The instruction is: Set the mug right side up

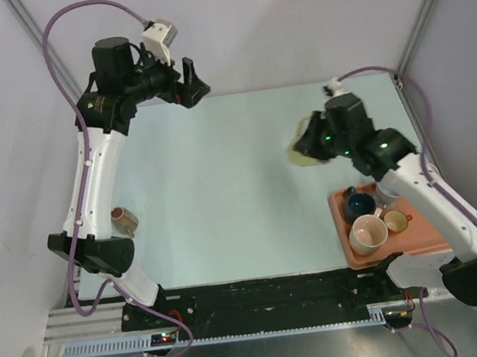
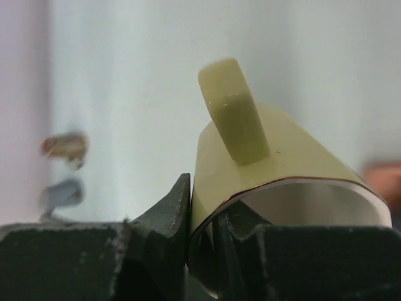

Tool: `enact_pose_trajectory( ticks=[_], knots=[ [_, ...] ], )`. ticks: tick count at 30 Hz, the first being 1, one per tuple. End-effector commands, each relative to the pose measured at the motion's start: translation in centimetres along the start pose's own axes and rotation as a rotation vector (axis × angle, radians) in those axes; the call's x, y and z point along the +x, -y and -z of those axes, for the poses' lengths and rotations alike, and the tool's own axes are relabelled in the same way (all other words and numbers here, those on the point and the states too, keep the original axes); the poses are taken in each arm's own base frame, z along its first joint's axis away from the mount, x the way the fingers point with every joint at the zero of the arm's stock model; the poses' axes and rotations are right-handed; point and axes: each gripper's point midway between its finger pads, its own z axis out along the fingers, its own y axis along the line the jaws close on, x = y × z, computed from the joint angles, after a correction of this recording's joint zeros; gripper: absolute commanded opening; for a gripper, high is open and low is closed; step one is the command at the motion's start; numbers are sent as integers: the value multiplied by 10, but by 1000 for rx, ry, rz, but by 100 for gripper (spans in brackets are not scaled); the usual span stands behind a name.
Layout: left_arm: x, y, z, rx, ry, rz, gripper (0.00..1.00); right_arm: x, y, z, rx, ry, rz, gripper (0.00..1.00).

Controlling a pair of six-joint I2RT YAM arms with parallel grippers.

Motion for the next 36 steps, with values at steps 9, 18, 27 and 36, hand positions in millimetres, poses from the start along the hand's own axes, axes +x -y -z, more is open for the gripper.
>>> enact_pose_trajectory(
  ticks=[9,18,27,36],
  knots=[
    [33,-59,33,-276,-135,-253,100,-56,250,218,1146,281,-187,0],
    [46,-60,37,-260,-161,-248,100,-5,342,239,1244,298,-510,0],
    [53,-52,40,-237,-165,-229,100,18,381,194,1107,328,-624,0],
    [56,-58,46,-275,-182,-256,100,27,406,155,1064,236,-656,0]
  ],
)
